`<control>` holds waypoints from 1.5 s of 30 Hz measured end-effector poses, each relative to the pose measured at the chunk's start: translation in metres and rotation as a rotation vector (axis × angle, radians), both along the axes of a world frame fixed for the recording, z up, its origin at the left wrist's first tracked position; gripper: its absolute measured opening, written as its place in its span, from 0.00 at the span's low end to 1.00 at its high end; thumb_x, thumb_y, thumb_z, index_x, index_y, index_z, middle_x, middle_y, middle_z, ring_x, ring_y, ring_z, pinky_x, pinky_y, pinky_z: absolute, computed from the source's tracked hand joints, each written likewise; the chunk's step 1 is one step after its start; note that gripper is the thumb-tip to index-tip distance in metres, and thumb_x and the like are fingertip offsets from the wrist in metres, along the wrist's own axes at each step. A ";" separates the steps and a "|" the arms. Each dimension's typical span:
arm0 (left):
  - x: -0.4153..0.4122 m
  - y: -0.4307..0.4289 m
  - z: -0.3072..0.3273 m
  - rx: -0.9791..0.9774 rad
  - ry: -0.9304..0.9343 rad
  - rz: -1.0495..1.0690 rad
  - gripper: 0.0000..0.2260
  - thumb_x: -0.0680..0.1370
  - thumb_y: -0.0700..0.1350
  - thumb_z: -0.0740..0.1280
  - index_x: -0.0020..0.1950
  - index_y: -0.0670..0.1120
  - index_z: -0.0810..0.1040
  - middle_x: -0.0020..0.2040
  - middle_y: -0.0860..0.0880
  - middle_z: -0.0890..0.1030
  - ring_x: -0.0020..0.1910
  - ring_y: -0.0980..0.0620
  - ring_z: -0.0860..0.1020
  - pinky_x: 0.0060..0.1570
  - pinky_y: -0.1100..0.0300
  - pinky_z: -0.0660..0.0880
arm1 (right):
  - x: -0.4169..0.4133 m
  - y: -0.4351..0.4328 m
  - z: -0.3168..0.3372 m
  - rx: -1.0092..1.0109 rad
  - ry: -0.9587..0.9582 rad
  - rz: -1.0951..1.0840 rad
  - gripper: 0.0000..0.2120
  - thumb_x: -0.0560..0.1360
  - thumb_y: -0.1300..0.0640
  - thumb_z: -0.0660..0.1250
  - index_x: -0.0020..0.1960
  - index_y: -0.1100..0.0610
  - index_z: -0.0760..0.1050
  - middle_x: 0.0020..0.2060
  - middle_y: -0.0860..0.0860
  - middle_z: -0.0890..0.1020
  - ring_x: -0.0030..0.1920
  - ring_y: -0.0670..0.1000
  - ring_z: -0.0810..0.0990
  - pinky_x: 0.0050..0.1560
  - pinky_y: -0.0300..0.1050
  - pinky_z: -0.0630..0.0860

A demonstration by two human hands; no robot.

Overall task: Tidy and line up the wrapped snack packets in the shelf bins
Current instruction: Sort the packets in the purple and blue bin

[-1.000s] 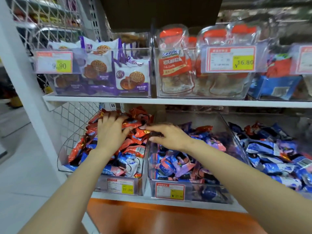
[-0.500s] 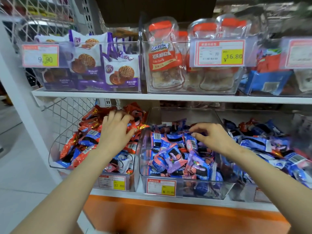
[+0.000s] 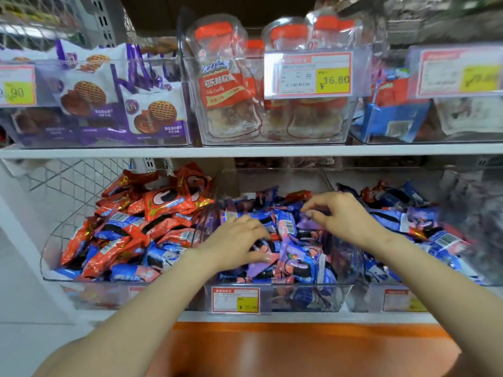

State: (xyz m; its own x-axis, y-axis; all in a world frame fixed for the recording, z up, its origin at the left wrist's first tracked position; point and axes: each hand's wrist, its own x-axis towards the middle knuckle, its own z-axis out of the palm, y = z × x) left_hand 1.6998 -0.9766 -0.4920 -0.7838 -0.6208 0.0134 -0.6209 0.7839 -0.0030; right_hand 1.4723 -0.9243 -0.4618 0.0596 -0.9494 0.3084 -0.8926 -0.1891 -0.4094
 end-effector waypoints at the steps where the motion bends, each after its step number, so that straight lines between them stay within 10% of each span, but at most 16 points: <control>1: 0.000 -0.002 0.000 0.055 -0.029 0.027 0.23 0.75 0.61 0.62 0.65 0.50 0.73 0.65 0.51 0.71 0.65 0.51 0.66 0.63 0.55 0.63 | -0.001 0.000 0.000 0.004 -0.002 0.003 0.07 0.76 0.58 0.67 0.51 0.54 0.82 0.42 0.47 0.82 0.44 0.47 0.78 0.47 0.43 0.74; 8: 0.006 -0.001 0.014 0.041 -0.221 0.144 0.16 0.72 0.54 0.70 0.58 0.50 0.77 0.64 0.52 0.70 0.65 0.51 0.65 0.59 0.55 0.61 | -0.006 0.000 -0.005 -0.030 -0.010 0.048 0.06 0.75 0.59 0.67 0.50 0.55 0.82 0.46 0.50 0.84 0.48 0.49 0.80 0.53 0.48 0.76; 14: -0.019 0.008 0.008 0.035 0.140 0.023 0.22 0.75 0.57 0.66 0.66 0.52 0.70 0.62 0.52 0.72 0.62 0.52 0.67 0.60 0.57 0.65 | -0.009 0.007 -0.001 -0.059 -0.013 0.026 0.06 0.75 0.59 0.67 0.49 0.55 0.83 0.46 0.50 0.83 0.48 0.50 0.79 0.50 0.44 0.74; 18: -0.036 0.011 -0.007 -0.023 0.027 -0.010 0.26 0.75 0.57 0.66 0.71 0.55 0.65 0.63 0.51 0.68 0.62 0.51 0.64 0.58 0.57 0.62 | -0.005 0.013 0.002 -0.036 0.119 0.051 0.08 0.75 0.56 0.67 0.52 0.53 0.82 0.47 0.49 0.82 0.49 0.48 0.76 0.49 0.40 0.69; 29: -0.010 0.011 0.026 -0.287 0.252 0.159 0.07 0.74 0.53 0.68 0.47 0.51 0.74 0.50 0.53 0.78 0.56 0.51 0.73 0.49 0.57 0.61 | -0.003 0.022 -0.002 0.229 0.251 0.165 0.18 0.74 0.66 0.63 0.60 0.51 0.74 0.49 0.48 0.82 0.50 0.50 0.78 0.49 0.41 0.73; 36: 0.026 -0.007 0.031 -0.394 0.175 0.429 0.09 0.75 0.51 0.68 0.47 0.46 0.79 0.49 0.47 0.79 0.55 0.43 0.74 0.48 0.54 0.64 | 0.000 0.023 -0.010 0.312 0.860 0.256 0.18 0.70 0.53 0.70 0.60 0.46 0.76 0.55 0.45 0.81 0.57 0.49 0.75 0.59 0.44 0.60; 45: 0.007 0.005 0.021 -0.407 0.355 0.187 0.09 0.70 0.41 0.74 0.49 0.43 0.80 0.45 0.44 0.79 0.48 0.41 0.75 0.44 0.52 0.69 | -0.013 0.023 0.003 0.055 0.328 0.130 0.05 0.71 0.59 0.70 0.46 0.53 0.83 0.39 0.50 0.83 0.46 0.50 0.76 0.49 0.40 0.65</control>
State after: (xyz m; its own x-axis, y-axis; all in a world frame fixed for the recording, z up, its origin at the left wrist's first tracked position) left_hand 1.7070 -0.9712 -0.4708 -0.5647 -0.6385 0.5230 -0.7672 0.6396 -0.0476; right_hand 1.4593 -0.9012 -0.4587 0.2683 -0.9420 0.2014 -0.9482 -0.2952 -0.1175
